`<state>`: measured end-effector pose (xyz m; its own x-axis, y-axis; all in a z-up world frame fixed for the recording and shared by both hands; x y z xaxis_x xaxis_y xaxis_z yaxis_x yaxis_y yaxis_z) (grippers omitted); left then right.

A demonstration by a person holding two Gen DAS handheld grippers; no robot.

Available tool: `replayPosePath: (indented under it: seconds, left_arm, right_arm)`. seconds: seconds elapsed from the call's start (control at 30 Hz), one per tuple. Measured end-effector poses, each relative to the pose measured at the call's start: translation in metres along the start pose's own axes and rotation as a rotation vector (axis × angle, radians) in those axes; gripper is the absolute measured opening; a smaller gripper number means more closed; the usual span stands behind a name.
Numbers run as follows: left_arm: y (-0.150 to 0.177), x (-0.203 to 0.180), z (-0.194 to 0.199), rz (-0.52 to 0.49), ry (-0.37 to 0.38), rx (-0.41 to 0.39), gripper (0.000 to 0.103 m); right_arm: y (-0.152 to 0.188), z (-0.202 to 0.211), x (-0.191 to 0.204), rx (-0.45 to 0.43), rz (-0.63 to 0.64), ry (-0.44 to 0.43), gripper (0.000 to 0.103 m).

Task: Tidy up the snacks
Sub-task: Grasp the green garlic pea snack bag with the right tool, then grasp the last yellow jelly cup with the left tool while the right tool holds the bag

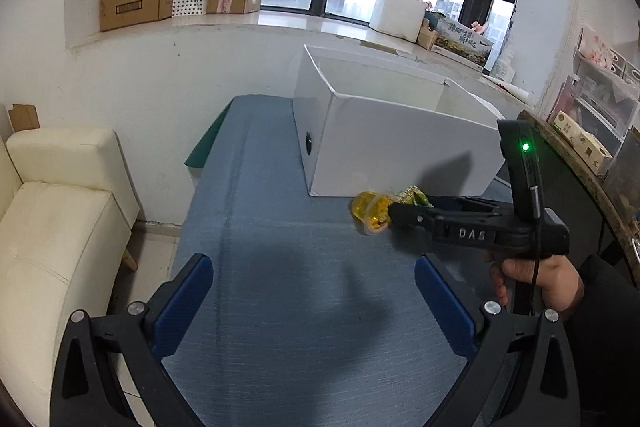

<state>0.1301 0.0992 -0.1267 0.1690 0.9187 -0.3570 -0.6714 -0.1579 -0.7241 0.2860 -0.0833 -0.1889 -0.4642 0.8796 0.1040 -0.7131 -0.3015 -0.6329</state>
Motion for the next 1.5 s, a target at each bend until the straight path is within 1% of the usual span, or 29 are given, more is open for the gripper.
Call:
replayPosePath:
  seconds: [0.03,0.13,0.3,0.37,0.47,0.6,0.67,0.8,0.87,0.9,0.93,0.97,1.03,1.1,1.2,1.33,1.43,1.5]
  left_arm:
    - [0.0,-0.002,-0.002,-0.004,0.006,0.001,0.103]
    - [0.001,-0.011,-0.01,-0.019,0.009,0.014,0.103]
    - [-0.003,-0.023,-0.027,-0.035,0.026,0.034,0.103]
    - [-0.007,-0.03,-0.04,-0.051,0.036,0.047,0.103]
    - [-0.01,-0.039,-0.057,-0.054,0.046,0.066,0.103]
    - [-0.016,-0.051,-0.085,-0.05,0.059,0.084,0.103]
    - [-0.02,-0.056,-0.099,-0.052,0.041,0.089,0.103]
    - [-0.025,-0.055,-0.131,-0.018,0.053,0.128,0.103]
    - [-0.024,-0.049,-0.142,0.0,0.028,0.15,0.102]
    - [-0.023,-0.045,-0.147,0.011,0.02,0.157,0.097]
    - [-0.022,-0.042,-0.151,0.02,0.012,0.163,0.085]
    - [-0.021,-0.037,-0.154,0.031,-0.008,0.172,0.077]
    - [-0.021,-0.032,-0.153,0.027,-0.033,0.153,0.049]
    - [-0.021,-0.03,-0.15,0.046,-0.005,0.152,0.049]
    - [-0.021,-0.032,-0.142,0.012,-0.002,0.14,0.049]
    - [-0.022,-0.037,-0.128,-0.001,0.013,0.117,0.049]
    - [-0.025,-0.046,-0.107,-0.008,0.059,0.084,0.049]
    - [-0.028,-0.058,-0.087,-0.039,0.074,0.058,0.049]
  right_arm:
    - [0.0,0.0,-0.001,-0.002,-0.002,-0.006,0.061]
    - [0.003,0.008,-0.002,-0.02,0.018,0.013,0.057]
    - [0.011,0.038,-0.005,-0.073,0.026,0.023,0.056]
    - [0.017,0.052,-0.011,-0.075,0.017,0.03,0.056]
    - [0.029,0.081,-0.02,-0.115,0.04,0.083,0.056]
    - [0.046,0.115,-0.044,-0.138,-0.022,0.081,0.056]
    - [0.055,0.127,-0.057,-0.139,-0.052,0.076,0.056]
    - [0.073,0.14,-0.066,-0.14,-0.065,0.102,0.056]
    - [0.078,0.144,-0.073,-0.131,-0.088,0.094,0.056]
    - [0.081,0.146,-0.075,-0.132,-0.1,0.091,0.056]
    - [0.085,0.145,-0.076,-0.133,-0.104,0.087,0.056]
    - [0.086,0.145,-0.077,-0.131,-0.105,0.088,0.056]
    - [0.089,0.144,-0.077,-0.126,-0.112,0.084,0.056]
    - [0.09,0.142,-0.077,-0.123,-0.112,0.081,0.056]
    - [0.09,0.139,-0.074,-0.126,-0.11,0.072,0.056]
    - [0.089,0.138,-0.066,-0.133,-0.093,0.065,0.056]
    - [0.087,0.138,-0.06,-0.139,-0.086,0.06,0.056]
    - [0.084,0.141,-0.057,-0.154,-0.078,0.061,0.056]
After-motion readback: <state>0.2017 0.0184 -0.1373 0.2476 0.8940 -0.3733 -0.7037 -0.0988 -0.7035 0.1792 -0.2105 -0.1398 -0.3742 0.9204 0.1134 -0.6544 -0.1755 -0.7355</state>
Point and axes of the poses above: each gripper's, at about its wrist camera, not at the fingertips, and z roughly against the way its jaws point, x to its left, y to its underside, the point moved 3 cm from there along -z, roughly the way its jaws point, and after that the axes turned 15 degrees about y, right-handed, at the moved point
